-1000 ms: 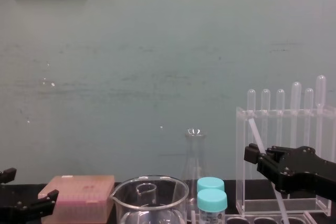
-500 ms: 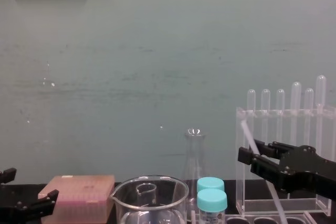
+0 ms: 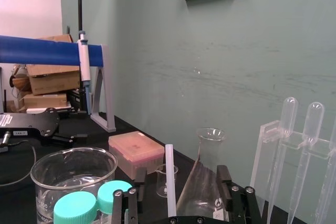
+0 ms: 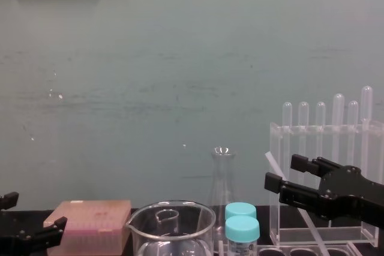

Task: Pick up the stirring rod with one hand, then place it down.

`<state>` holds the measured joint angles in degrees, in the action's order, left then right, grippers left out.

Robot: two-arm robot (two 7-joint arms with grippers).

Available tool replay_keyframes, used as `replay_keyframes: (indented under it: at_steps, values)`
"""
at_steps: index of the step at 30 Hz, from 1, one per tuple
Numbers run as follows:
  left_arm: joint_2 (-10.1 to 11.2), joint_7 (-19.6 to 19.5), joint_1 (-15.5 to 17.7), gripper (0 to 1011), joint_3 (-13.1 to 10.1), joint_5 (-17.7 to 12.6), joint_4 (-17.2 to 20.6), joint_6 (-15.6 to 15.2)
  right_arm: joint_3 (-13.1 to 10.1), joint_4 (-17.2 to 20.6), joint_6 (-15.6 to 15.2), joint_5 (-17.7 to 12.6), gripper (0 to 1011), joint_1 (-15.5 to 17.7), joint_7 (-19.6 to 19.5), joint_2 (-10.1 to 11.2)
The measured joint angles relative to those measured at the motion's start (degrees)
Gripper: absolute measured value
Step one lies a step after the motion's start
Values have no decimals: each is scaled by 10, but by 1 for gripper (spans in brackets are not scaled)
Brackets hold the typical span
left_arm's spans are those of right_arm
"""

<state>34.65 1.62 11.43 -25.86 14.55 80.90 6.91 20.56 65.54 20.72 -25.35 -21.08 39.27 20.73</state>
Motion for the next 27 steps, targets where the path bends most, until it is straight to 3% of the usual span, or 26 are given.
replay_keyframes:
  at_steps: [7, 15, 18, 21, 24, 25, 27]
  values:
    - [0, 0, 0, 1000, 0, 0, 0, 0, 0, 2, 4, -3, 997, 0, 3, 0]
    - [0, 0, 0, 1000, 0, 0, 0, 0, -20, 38, 36, -34, 1000, 5, 11, -7]
    - [0, 0, 0, 1000, 0, 0, 0, 0, -29, 51, 53, -24, 1000, 8, -8, -8]
    - [0, 0, 0, 1000, 0, 0, 0, 0, -49, 64, 71, 9, 1000, 15, -58, -10]
    - [0, 0, 0, 1000, 0, 0, 0, 0, -66, 71, 65, 38, 1000, 23, -105, -11]
    - [0, 0, 0, 1000, 0, 0, 0, 0, -66, 71, 65, 38, 1000, 23, -105, -11]
    - [0, 0, 0, 1000, 0, 0, 0, 0, -77, 76, 46, 52, 1000, 31, -133, -9]
